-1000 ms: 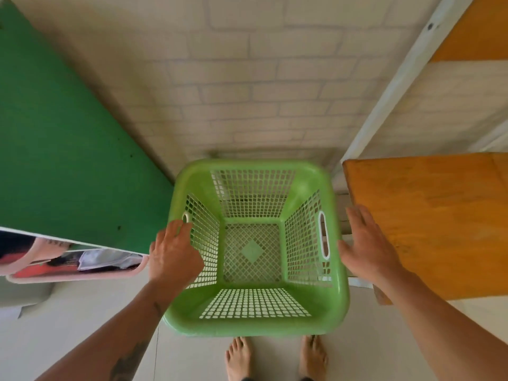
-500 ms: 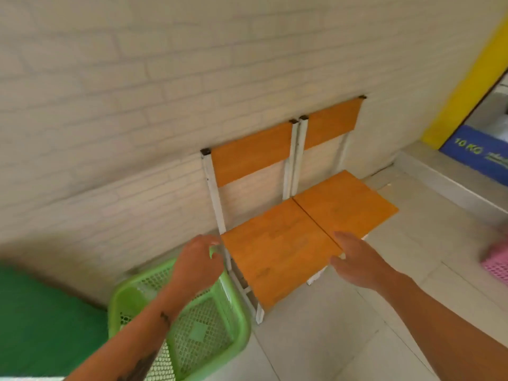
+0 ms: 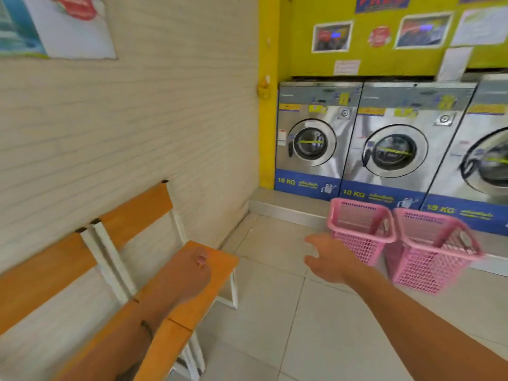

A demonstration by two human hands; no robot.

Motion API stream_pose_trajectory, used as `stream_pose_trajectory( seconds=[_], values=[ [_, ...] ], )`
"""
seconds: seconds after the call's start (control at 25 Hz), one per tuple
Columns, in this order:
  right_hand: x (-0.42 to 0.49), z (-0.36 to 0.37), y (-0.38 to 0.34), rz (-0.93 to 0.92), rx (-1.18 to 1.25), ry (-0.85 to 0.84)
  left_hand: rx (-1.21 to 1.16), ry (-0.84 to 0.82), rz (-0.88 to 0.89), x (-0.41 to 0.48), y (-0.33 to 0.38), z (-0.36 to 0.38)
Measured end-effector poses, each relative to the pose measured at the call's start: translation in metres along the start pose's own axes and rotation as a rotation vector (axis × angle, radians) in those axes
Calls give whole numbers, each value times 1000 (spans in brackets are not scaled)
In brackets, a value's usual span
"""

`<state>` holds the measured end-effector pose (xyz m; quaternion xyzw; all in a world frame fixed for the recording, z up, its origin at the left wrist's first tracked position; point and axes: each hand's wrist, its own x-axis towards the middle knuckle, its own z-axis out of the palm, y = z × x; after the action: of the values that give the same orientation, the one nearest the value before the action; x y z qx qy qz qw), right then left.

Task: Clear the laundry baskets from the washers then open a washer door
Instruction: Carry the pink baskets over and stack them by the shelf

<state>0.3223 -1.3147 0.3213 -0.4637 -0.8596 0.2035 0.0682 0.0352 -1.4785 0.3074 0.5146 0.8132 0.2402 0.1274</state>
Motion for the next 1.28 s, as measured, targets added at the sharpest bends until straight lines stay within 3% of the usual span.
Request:
stream_pose_trajectory(
  seconds=[0.12, 0.44, 0.84, 1.04, 1.28],
  values=[
    [-2, -54, 67, 97, 37, 41, -47, -66, 139, 48, 86, 37],
    [54, -137, 204, 263, 30, 157, -216, -59, 257, 206, 229, 130],
    [213, -230, 361, 451, 79, 200, -31, -159, 474, 468, 357, 228],
    [299, -240, 468, 547, 108, 217, -68, -231, 457, 565, 420, 293],
    [424, -235, 589, 534, 125, 15, -47, -301, 320, 650, 458, 391]
  ],
)
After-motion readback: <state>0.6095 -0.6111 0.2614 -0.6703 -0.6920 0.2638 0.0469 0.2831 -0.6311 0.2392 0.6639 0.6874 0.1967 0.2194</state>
